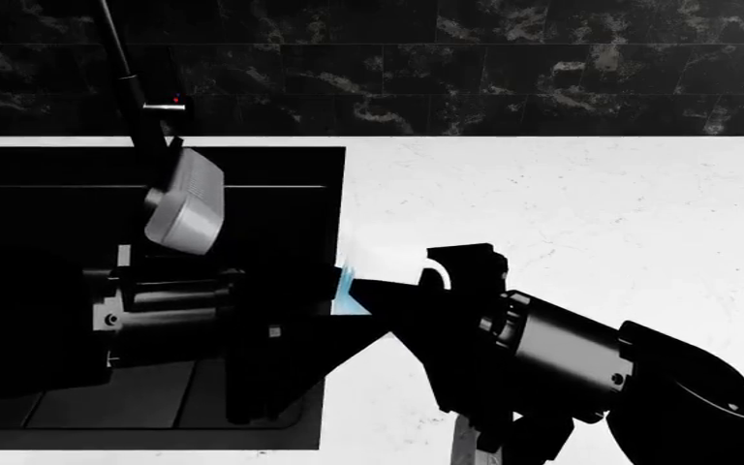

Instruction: A wet mug is on the counter and needs to be dried. Pick it up and place it upside down in the open cabinet.

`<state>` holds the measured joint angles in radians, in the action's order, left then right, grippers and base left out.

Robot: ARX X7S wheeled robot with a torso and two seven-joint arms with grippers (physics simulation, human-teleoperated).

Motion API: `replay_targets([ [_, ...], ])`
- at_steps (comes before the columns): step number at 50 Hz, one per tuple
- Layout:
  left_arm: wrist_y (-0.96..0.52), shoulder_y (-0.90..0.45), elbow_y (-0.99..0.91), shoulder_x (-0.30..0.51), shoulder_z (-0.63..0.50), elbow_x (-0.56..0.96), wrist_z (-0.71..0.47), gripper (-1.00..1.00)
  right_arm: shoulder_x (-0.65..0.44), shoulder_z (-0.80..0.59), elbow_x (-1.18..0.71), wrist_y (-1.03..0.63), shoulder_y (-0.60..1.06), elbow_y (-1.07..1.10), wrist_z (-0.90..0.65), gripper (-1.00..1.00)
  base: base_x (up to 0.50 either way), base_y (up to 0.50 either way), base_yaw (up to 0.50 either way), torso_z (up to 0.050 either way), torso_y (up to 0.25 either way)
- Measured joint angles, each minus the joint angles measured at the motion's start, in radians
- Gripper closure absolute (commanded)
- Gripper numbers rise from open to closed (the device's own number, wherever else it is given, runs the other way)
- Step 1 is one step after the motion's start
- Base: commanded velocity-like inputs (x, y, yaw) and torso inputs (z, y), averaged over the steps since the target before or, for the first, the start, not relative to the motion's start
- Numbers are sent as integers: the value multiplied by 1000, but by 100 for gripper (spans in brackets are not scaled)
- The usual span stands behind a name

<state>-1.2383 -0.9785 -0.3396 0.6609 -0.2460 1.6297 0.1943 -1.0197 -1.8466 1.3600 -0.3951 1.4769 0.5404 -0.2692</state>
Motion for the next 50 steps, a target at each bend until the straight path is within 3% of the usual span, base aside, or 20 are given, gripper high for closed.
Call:
replay_targets([
  [5,3,-1,0,3,-2,-3,3,100,1,2,3,-2,-3,0,1,100,0,0,0,0,0],
  [6,3,-1,-1,3,-2,-3,4,100,1,2,4,-3,-4,0,0,-100,0,0,0,0,0],
  [50,63,101,-58,41,5,-54,40,100,-29,99,-84,-50,64,44,35,-100,0,0,0,0,0],
])
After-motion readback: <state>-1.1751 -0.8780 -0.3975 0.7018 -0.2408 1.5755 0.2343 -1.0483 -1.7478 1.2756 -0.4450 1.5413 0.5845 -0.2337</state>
